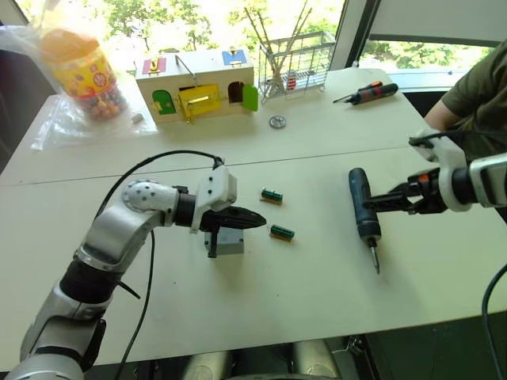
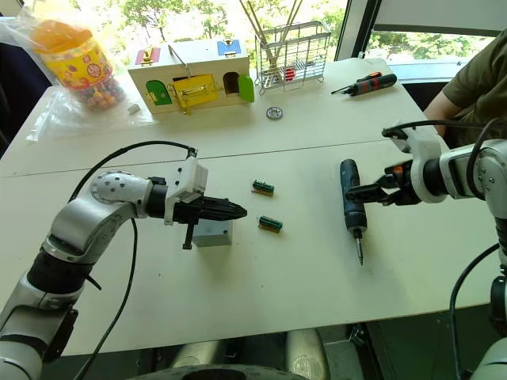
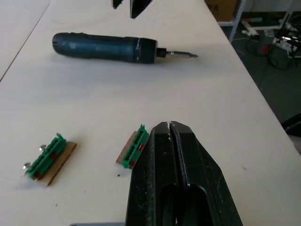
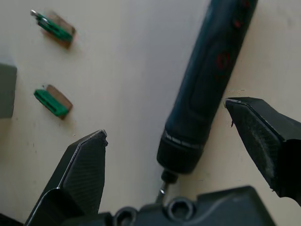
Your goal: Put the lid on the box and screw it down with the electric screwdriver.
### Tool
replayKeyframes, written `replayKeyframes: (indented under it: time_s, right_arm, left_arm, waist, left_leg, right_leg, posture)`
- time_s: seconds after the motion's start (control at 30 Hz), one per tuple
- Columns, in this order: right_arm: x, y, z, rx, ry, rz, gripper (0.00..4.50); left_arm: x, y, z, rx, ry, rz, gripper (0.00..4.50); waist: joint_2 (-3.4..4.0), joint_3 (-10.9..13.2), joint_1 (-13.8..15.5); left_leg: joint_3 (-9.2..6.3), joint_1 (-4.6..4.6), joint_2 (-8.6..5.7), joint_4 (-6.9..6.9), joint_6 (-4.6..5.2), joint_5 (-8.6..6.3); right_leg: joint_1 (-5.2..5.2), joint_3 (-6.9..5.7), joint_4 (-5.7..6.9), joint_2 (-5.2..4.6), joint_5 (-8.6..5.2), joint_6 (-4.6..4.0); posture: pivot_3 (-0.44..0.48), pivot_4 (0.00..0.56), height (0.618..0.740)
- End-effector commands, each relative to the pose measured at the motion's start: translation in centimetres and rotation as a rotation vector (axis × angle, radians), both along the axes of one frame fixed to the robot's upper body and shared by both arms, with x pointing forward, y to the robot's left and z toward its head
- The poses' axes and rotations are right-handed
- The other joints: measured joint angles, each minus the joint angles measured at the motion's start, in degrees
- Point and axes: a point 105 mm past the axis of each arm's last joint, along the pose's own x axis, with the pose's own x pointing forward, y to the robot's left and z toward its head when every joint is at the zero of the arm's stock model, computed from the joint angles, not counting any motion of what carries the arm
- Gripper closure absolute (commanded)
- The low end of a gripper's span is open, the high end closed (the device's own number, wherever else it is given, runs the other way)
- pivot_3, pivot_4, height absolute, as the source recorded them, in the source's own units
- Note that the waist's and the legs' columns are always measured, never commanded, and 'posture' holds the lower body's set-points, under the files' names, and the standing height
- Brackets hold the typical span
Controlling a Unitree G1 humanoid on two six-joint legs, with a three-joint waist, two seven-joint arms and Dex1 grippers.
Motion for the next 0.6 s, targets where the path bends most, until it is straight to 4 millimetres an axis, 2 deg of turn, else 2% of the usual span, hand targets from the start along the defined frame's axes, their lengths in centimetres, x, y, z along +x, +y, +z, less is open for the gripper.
replayKeyframes:
  time_s: [0.03, 0.17, 0.27, 0.4, 0.6]
  right_arm:
    - [0.2, -0.5, -0.2, 0.002, 0.065, -0.036, 0.01]
    - [0.4, -0.7, -0.6, -0.007, 0.103, -0.057, 0.01]
    - [1.4, 0.1, -2.3, -0.005, 0.185, -0.077, 0.01]
    - [2.2, 0.4, -3.2, -0.049, 0.226, -0.099, 0.01]
    - [2.0, 0.7, -5.2, -0.146, 0.293, -0.085, 0.01]
  left_arm:
    - [-0.1, -0.3, 0.3, -0.012, -0.046, -0.009, 4.5]
    - [-0.2, -0.5, 0.2, -0.018, -0.047, -0.007, 4.5]
    - [-0.4, -0.6, -0.4, -0.04, -0.028, 0.026, 4.5]
    - [-0.6, -0.8, -0.5, -0.061, -0.02, 0.054, 4.5]
    - [-0.8, -0.7, -0.7, -0.076, -0.014, 0.1, 4.5]
  waist:
    - [0.0, 0.0, -0.08]
    - [-0.01, 0.0, 0.14]
    - [-0.01, 0.01, 0.11]
    - [-0.03, 0.01, 0.16]
    - [-0.03, 0.02, 0.35]
  left_leg:
    - [0.05, 0.0, 0.02, -0.01, 0.03, -0.01]
    - [0.16, 0.0, 0.06, -0.04, 0.08, -0.05]
    - [0.21, 0.0, 0.06, 0.02, 0.08, -0.05]
    - [0.2, 0.0, 0.06, 0.03, 0.08, -0.05]
    - [0.2, -0.02, 0.04, 0.02, 0.09, -0.05]
  right_leg:
    - [-0.02, 0.03, 0.0, 0.0, 0.0, 0.0]
    - [-0.08, 0.02, -0.03, -0.01, 0.0, 0.0]
    - [-0.07, 0.03, -0.02, -0.03, 0.01, 0.01]
    - [-0.08, 0.03, -0.02, -0.02, 0.01, 0.01]
    - [-0.09, 0.01, -0.03, -0.02, 0.01, 0.01]
  posture:
    - [0.0, 0.15, 0.74]
    - [0.0, 0.15, 0.74]
    - [0.0, 0.15, 0.74]
    - [0.0, 0.15, 0.74]
    - [0.0, 0.15, 0.74]
